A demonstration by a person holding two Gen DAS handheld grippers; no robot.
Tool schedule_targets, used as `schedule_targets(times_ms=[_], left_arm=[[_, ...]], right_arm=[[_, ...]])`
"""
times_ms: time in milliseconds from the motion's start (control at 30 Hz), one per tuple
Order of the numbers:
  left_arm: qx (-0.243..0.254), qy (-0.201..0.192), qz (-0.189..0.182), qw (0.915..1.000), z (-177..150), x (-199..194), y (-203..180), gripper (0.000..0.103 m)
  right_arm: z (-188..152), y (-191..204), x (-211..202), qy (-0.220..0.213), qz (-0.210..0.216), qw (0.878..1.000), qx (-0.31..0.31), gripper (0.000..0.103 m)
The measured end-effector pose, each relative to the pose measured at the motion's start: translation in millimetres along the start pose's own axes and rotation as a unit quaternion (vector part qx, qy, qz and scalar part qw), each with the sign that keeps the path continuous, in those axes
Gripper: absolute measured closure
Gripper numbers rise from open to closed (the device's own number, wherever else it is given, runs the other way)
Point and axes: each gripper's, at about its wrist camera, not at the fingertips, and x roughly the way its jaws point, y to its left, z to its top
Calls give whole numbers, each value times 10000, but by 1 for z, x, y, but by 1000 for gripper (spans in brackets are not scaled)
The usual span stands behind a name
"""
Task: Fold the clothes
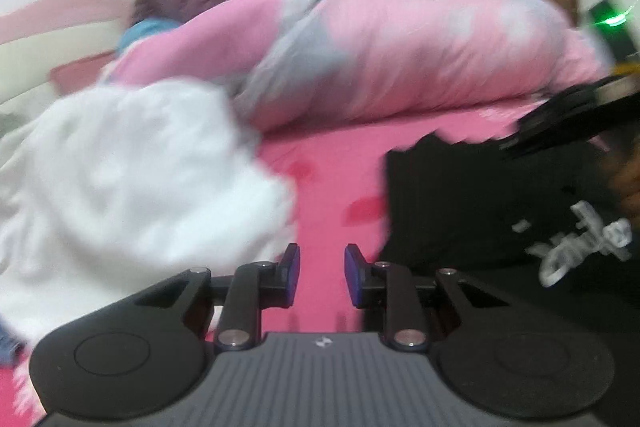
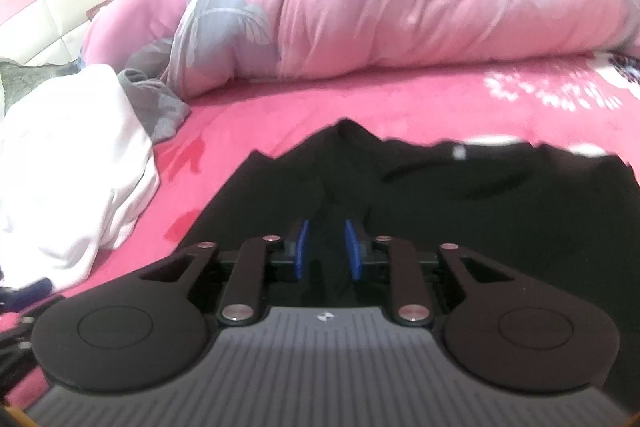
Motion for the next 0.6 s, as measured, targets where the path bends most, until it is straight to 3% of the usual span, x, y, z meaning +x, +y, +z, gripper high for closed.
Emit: schedule_targets(times_ms=[67,167,267,367,433,500,600], left_arm=[[180,-102,-245,9995,6,14,-18,76],[245,388,-196,9988,-1,54,-34,82],[3,622,-262,9977,-11,71,-30,83],[-185,599,-332,9975,-14,70,-24,83],[-237,564,-345,9975,-15,68,-22,83],[-281,528,-364,9975,-16,66,-19,83],[-422,515,-441,9968,-16,67,-16,83]], right_arm=[[0,4,11,9,81,10000,-42,90],[-7,3,27,50,67,9998,-184,91],[-13,-17,40,129,-214,9995,-212,103],[-2,-43,35,-13,-850,9963,-146,103],[10,-52,26,-147,-955,9953,-16,101],[19,-44,16,-330,-716,9968,-126,100],[27,-12,24,-233,42,9987,-455,100]])
